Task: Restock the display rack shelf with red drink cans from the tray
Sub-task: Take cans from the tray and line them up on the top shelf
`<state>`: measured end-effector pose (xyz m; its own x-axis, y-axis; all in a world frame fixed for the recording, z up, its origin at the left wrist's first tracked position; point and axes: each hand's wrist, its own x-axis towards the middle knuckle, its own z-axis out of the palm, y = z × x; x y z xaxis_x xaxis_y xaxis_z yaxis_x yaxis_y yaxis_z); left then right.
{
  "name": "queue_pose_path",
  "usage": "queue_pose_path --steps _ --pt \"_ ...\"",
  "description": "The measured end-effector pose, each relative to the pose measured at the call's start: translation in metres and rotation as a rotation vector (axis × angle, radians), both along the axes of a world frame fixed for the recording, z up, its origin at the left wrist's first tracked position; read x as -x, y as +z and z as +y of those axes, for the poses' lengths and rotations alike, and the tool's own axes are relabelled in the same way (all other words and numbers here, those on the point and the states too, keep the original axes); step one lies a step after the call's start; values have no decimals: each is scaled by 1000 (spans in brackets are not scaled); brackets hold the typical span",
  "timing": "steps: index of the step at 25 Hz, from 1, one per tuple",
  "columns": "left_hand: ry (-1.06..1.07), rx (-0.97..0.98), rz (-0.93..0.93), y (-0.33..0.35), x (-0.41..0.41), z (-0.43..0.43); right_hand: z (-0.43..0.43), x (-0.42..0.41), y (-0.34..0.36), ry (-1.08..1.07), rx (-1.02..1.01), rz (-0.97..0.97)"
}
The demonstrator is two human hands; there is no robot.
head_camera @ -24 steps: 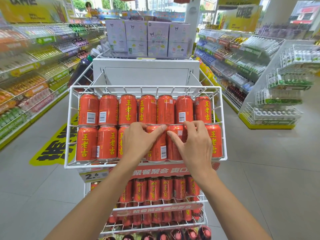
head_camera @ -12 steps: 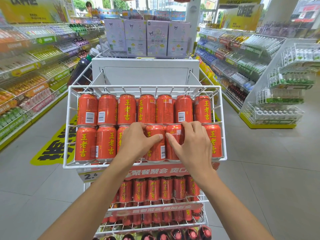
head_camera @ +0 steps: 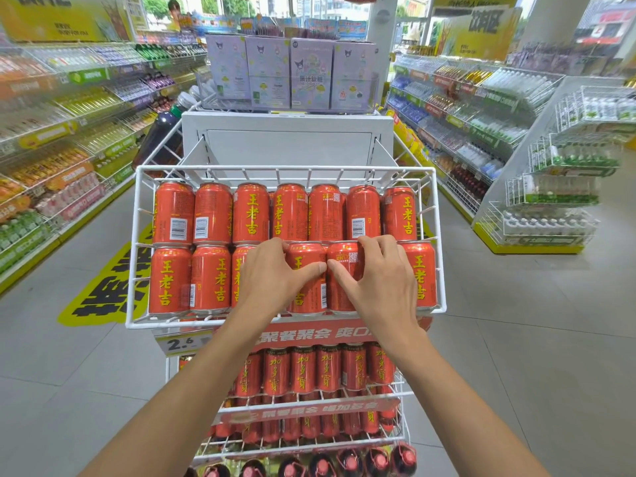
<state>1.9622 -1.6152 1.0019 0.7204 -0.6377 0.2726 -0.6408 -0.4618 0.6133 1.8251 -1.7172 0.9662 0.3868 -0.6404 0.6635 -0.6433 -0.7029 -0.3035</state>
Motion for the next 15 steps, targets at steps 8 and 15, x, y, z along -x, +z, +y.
queue_pose_path --steps 8,15 --pt "-104 54 54 -2 8 15 5 8 5 94 -69 -26" --pt "-179 -271 -207 10 -2 32 2 26 24 218 -150 140"
